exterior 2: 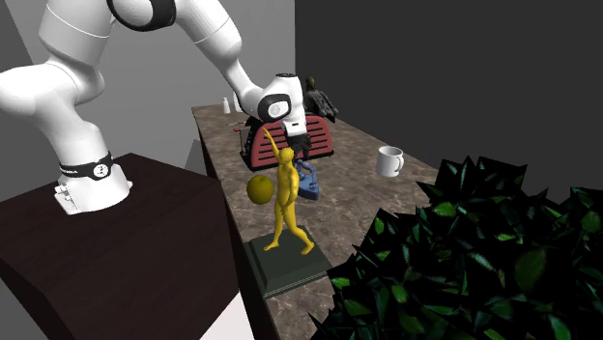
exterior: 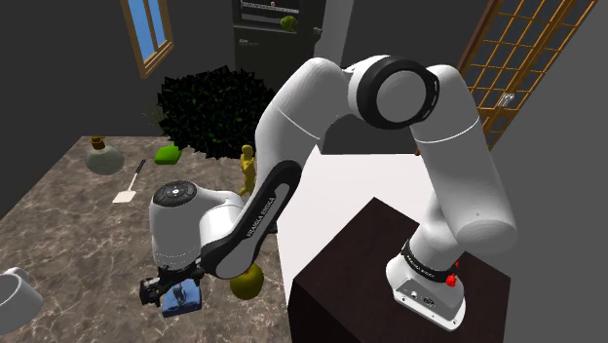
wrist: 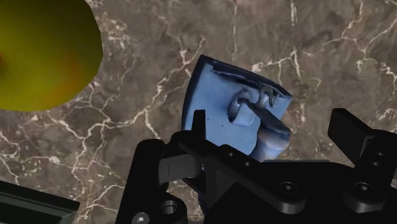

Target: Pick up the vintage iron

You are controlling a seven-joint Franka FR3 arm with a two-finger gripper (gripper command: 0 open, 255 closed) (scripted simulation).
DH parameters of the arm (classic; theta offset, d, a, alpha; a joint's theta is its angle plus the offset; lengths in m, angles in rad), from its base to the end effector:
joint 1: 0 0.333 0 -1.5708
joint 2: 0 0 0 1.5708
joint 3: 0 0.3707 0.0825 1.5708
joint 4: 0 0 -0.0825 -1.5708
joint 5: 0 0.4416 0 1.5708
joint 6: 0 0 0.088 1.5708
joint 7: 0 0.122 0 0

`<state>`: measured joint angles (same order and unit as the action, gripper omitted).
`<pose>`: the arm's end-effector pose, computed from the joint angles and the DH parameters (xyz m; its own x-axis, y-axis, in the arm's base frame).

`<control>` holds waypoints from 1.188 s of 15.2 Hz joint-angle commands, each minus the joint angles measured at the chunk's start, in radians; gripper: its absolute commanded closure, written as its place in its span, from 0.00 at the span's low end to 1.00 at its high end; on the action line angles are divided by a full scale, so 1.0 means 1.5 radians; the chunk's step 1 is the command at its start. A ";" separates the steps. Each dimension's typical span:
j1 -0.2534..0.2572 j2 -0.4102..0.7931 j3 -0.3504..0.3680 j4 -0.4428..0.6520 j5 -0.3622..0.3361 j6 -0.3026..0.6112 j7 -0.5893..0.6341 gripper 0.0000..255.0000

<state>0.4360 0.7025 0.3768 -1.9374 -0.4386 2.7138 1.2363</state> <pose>0.4727 0.5057 0.1320 0.9895 -0.1368 0.0471 -0.1285 -0.9806 -0.1480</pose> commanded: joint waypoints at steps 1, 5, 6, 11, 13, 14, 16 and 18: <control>0.001 0.003 -0.002 0.001 -0.001 0.002 0.001 1.00; 0.002 0.003 -0.002 0.002 -0.001 0.002 0.001 1.00; 0.001 0.003 -0.002 0.002 -0.001 0.002 0.001 1.00; -0.002 -0.004 0.003 -0.001 0.002 -0.003 -0.002 1.00; -0.009 -0.019 0.011 -0.006 0.009 -0.014 -0.006 1.00; -0.012 -0.026 0.016 -0.008 0.012 -0.019 -0.008 1.00; -0.019 -0.041 0.025 -0.012 0.020 -0.030 -0.013 1.00; -0.026 -0.055 0.033 -0.016 0.028 -0.041 -0.018 1.00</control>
<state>0.4025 0.6318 0.4189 -1.9593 -0.4042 2.6625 1.2130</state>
